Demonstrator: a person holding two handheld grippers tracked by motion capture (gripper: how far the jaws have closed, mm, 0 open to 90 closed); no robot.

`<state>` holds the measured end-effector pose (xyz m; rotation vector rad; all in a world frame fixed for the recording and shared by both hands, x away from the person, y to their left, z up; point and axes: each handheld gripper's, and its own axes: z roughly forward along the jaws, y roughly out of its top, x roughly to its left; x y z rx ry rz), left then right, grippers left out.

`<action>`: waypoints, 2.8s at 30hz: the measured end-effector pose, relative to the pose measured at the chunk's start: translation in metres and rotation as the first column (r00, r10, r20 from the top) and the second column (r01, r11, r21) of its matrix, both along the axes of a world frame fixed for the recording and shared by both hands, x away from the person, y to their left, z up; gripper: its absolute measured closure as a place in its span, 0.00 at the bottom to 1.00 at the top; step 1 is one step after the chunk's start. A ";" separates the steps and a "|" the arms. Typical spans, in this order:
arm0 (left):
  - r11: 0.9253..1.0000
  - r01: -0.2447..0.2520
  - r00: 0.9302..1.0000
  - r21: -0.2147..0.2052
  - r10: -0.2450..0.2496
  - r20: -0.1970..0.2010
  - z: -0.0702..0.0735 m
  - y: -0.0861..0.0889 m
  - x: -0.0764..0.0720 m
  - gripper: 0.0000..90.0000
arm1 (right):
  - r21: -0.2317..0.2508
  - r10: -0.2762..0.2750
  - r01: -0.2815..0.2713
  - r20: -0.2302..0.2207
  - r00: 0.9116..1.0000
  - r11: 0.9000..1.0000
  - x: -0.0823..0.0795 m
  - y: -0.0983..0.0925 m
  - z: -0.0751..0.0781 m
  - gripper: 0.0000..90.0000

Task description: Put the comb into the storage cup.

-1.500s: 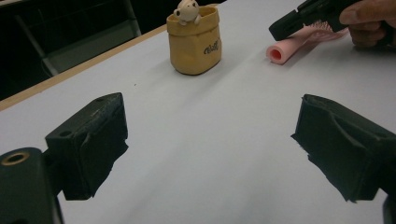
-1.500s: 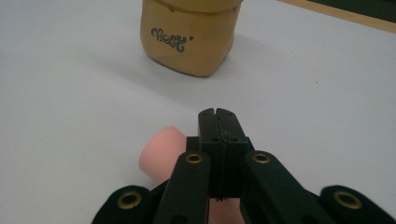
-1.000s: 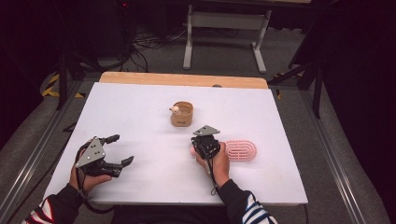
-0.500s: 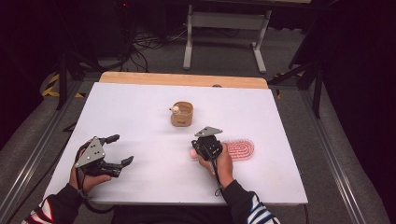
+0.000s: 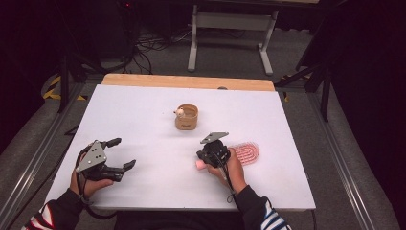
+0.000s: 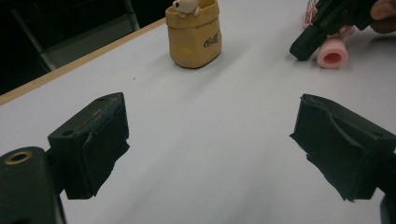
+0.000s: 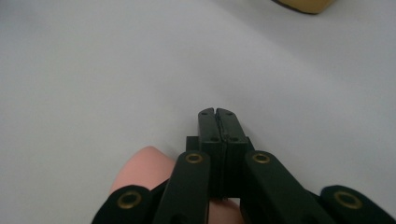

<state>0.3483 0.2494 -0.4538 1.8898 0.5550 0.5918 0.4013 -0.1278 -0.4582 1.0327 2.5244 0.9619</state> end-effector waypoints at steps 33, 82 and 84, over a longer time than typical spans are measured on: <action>1.000 0.002 1.000 -0.004 -0.002 -0.031 -0.003 -0.004 0.005 0.13 | -0.168 0.109 -0.110 -0.015 0.994 0.980 -0.048 -0.084 0.011 1.00; 1.000 -0.004 1.000 -0.004 0.004 -0.028 0.000 -0.002 0.001 0.14 | -0.118 -0.032 0.037 0.044 0.998 0.992 -0.093 -0.153 0.022 0.89; 1.000 -0.005 1.000 0.002 0.005 -0.019 0.001 0.000 -0.001 0.14 | -0.100 -0.072 0.079 0.070 0.995 0.992 -0.096 -0.157 0.029 0.83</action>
